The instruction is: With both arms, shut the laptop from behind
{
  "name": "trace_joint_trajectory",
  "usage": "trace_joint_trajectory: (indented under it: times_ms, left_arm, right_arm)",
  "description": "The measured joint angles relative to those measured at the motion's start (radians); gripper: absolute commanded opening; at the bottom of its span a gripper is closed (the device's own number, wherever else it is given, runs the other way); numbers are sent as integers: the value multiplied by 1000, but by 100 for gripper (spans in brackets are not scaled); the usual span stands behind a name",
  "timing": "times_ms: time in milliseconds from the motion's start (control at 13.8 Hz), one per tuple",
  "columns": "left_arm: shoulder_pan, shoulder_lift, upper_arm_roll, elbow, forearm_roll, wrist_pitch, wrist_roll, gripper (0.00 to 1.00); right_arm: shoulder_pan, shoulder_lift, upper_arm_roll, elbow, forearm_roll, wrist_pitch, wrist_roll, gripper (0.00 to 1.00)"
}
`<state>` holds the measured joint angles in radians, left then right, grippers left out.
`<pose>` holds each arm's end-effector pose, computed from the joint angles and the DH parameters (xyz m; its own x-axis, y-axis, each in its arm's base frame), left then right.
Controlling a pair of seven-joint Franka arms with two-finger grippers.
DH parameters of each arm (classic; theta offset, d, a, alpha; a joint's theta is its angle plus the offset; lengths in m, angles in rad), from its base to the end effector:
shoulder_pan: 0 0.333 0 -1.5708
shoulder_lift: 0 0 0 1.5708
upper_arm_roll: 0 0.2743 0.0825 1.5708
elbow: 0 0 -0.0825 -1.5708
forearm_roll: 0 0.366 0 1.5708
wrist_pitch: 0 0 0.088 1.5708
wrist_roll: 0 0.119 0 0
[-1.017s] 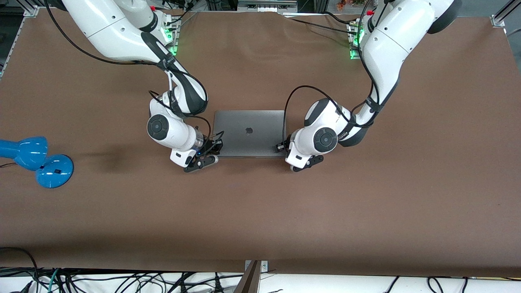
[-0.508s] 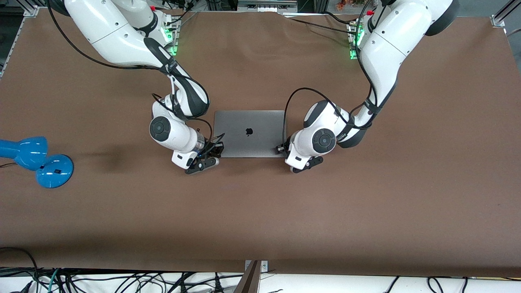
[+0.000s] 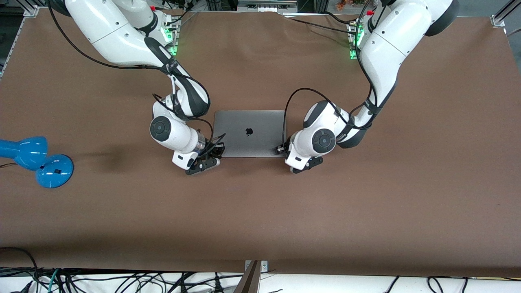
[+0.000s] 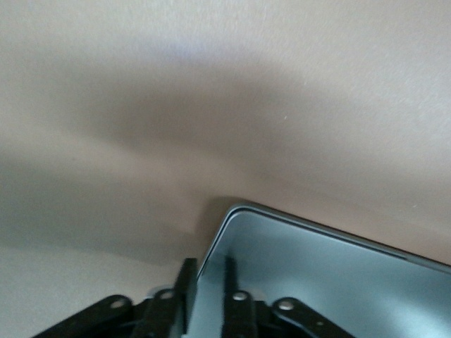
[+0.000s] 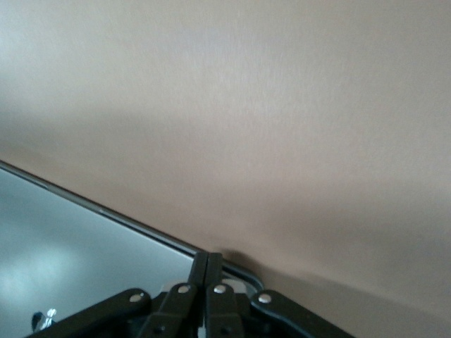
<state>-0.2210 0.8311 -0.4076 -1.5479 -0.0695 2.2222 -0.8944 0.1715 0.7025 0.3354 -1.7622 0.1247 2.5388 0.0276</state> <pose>0.5393 -0.3634 0.1546 0.8670 0.3629 -0.3416 0.4225 -0.8987 0.1175 0.5621 0.2984 0.1648 0.9580 0.2791 0.0658 0.2860 -0.9128 -0.2917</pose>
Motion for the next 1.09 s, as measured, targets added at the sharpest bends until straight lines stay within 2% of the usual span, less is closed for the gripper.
trace_joint_trajectory:
  times_ms: [73, 145, 363, 581, 872, 1089]
  left_arm:
    - [3, 0, 0, 7, 17, 0, 0, 100]
    - [6, -3, 0, 14, 28, -1, 0, 100]
    - [14, -38, 0, 25, 31, -51, 1, 100]
    - [30, -126, 0, 27, 32, -172, 51, 100]
    - [83, -266, 2, 9, 65, -345, 147, 100]
    - [126, -385, 2, -67, 115, -381, 193, 100]
  right_arm:
    - [0, -1, 0, 15, 0, -13, 0, 48]
    - [0, -5, -1, 31, 0, -40, 1, 59]
    - [-1, -58, -20, 71, 0, -174, 5, 80]
    - [-9, -178, -75, 92, 0, -384, 6, 98]
    - [-67, -334, -110, 123, -14, -667, 8, 100]
    - [-85, -419, -158, 146, -62, -796, 9, 100]
